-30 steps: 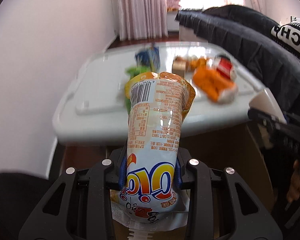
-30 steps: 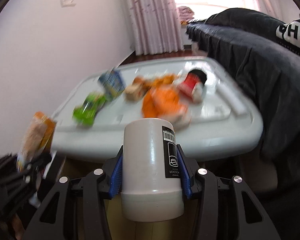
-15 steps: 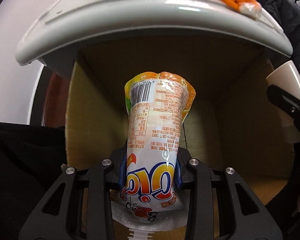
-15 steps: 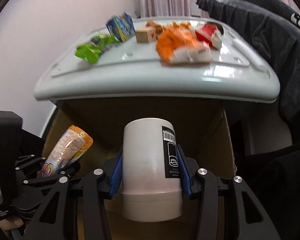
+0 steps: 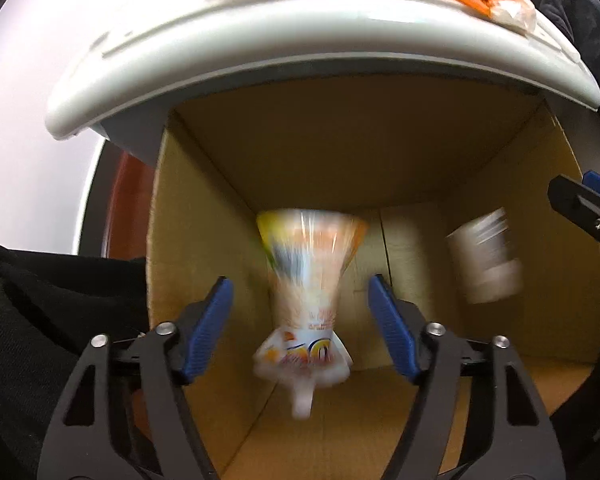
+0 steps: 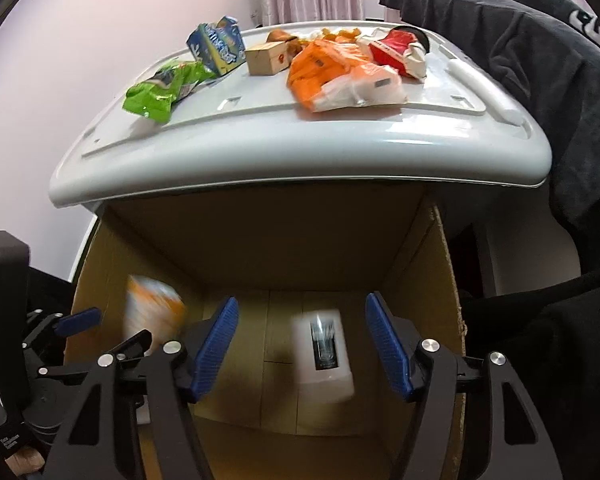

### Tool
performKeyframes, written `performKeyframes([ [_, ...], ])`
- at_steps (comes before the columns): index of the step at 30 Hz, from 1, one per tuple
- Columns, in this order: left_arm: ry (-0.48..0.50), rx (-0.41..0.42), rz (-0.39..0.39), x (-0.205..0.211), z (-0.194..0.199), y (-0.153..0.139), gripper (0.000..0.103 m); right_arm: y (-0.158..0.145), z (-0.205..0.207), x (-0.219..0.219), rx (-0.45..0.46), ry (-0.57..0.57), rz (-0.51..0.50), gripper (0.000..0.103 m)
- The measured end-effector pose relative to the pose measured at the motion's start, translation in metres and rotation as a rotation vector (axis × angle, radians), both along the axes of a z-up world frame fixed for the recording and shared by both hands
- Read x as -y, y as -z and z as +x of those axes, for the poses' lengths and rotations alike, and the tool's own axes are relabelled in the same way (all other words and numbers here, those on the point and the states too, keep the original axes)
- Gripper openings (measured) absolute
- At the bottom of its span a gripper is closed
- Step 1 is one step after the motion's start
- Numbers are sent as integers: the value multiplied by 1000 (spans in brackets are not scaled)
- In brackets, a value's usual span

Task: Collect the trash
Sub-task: 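Lower both grippers into the cardboard box and release the pouch and cup, then grasp the orange plastic bag with the right gripper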

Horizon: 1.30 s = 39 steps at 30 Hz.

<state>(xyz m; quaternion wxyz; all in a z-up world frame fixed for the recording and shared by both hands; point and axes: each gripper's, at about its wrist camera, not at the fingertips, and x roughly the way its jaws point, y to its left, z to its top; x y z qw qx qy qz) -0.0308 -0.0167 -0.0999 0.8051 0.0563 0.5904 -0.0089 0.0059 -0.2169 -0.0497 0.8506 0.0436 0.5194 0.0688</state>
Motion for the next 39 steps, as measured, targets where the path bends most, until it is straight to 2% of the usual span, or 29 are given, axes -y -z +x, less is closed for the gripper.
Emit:
performKeyframes([
  [18, 8, 16, 0, -1, 0, -3, 71, 1, 2, 6, -9, 23, 10, 66],
  [23, 28, 94, 1, 0, -2, -21, 71, -7, 7, 9, 0, 38, 34, 67],
  [28, 41, 167, 5, 2, 3, -43, 71, -23, 17, 9, 47, 31, 13, 69],
  [31, 48, 213, 1, 4, 16, -60, 72, -33, 30, 10, 79, 28, 4, 71],
  [34, 15, 253, -35, -2, 38, -78, 78, -43, 49, 15, 107, 41, -9, 71],
  [39, -30, 305, -51, -11, 73, -91, 79, -58, 86, 21, 153, 58, -45, 73],
])
